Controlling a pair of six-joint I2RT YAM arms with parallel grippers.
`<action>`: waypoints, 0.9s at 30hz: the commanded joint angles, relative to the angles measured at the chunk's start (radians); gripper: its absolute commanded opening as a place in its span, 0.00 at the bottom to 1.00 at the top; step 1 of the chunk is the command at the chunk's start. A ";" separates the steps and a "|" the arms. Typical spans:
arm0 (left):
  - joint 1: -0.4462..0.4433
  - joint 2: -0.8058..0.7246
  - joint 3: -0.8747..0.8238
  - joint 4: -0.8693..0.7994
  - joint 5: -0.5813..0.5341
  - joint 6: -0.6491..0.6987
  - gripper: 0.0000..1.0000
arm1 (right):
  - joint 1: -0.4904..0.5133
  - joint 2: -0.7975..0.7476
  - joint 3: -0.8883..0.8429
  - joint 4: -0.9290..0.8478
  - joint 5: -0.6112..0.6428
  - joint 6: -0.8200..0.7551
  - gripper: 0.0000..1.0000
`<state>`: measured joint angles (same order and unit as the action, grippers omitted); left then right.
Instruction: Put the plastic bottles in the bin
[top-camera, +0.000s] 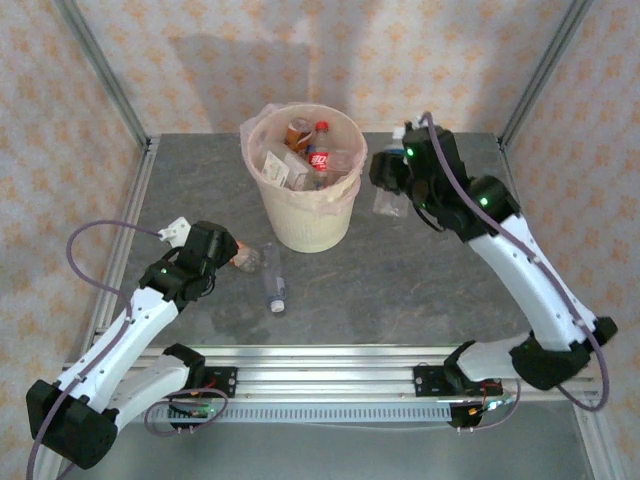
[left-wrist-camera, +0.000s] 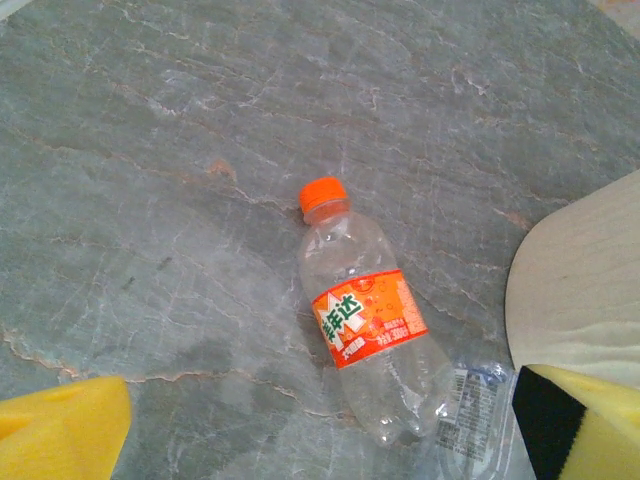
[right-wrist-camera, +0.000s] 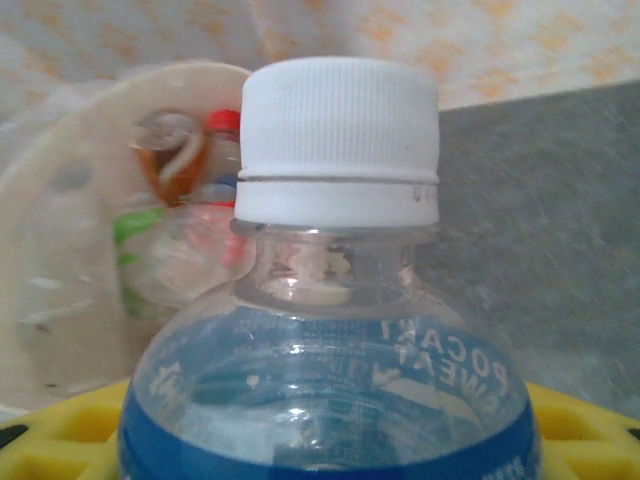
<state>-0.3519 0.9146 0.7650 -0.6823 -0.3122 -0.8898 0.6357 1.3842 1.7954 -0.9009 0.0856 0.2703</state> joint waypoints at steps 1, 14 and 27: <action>0.010 0.004 0.023 0.012 0.010 -0.008 1.00 | -0.002 0.135 0.168 -0.073 -0.087 -0.146 0.52; 0.010 0.004 0.037 -0.005 0.027 -0.001 1.00 | 0.011 0.598 0.816 -0.210 -0.241 -0.256 0.53; 0.010 0.007 0.038 -0.006 0.029 0.002 1.00 | 0.055 0.720 0.876 -0.185 -0.238 -0.280 0.54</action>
<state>-0.3504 0.9176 0.7727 -0.6830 -0.2714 -0.8894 0.6849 2.0796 2.6320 -1.0779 -0.1646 0.0185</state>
